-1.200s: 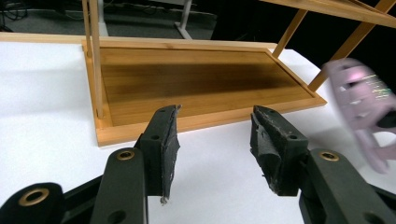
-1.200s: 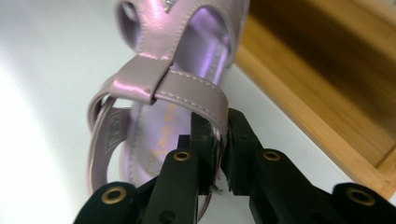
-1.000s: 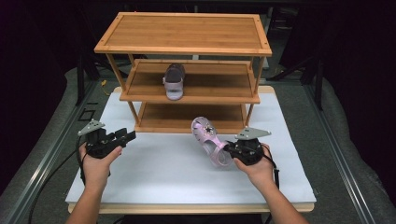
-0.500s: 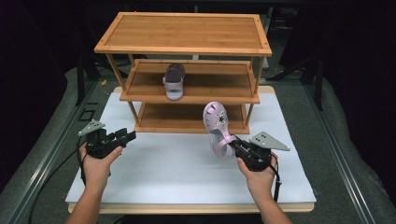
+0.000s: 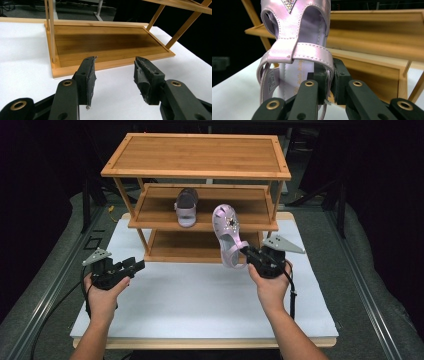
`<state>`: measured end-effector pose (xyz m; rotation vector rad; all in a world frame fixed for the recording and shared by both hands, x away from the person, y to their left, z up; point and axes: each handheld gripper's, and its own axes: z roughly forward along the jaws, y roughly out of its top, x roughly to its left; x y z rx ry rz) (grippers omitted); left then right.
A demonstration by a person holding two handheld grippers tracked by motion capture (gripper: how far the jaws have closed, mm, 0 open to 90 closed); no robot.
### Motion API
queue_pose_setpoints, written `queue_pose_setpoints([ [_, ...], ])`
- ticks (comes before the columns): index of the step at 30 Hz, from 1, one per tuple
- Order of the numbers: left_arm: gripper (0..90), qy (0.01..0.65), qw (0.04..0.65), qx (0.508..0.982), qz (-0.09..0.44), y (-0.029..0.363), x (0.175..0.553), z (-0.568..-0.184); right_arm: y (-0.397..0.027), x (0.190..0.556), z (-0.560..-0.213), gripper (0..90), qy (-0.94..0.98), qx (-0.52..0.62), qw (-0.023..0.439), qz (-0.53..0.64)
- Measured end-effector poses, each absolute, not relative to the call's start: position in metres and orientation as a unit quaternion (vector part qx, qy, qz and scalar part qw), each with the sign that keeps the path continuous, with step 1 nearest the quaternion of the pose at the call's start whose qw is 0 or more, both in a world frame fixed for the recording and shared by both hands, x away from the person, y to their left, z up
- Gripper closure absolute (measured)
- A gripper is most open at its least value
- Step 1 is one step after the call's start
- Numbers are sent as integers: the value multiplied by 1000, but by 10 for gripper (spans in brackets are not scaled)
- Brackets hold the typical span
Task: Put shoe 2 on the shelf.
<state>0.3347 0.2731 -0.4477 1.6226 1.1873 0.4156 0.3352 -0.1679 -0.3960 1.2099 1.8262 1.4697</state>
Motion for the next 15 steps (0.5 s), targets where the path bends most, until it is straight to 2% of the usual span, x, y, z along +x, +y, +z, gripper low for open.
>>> queue_pose_setpoints([
  [8,515,496,519,674,172,275,335,-447,-157,373,-364,833,664,471,257,521],
  [15,515,496,519,675,172,276,335,-447,-143,393,-351,833,668,485,261,500],
])
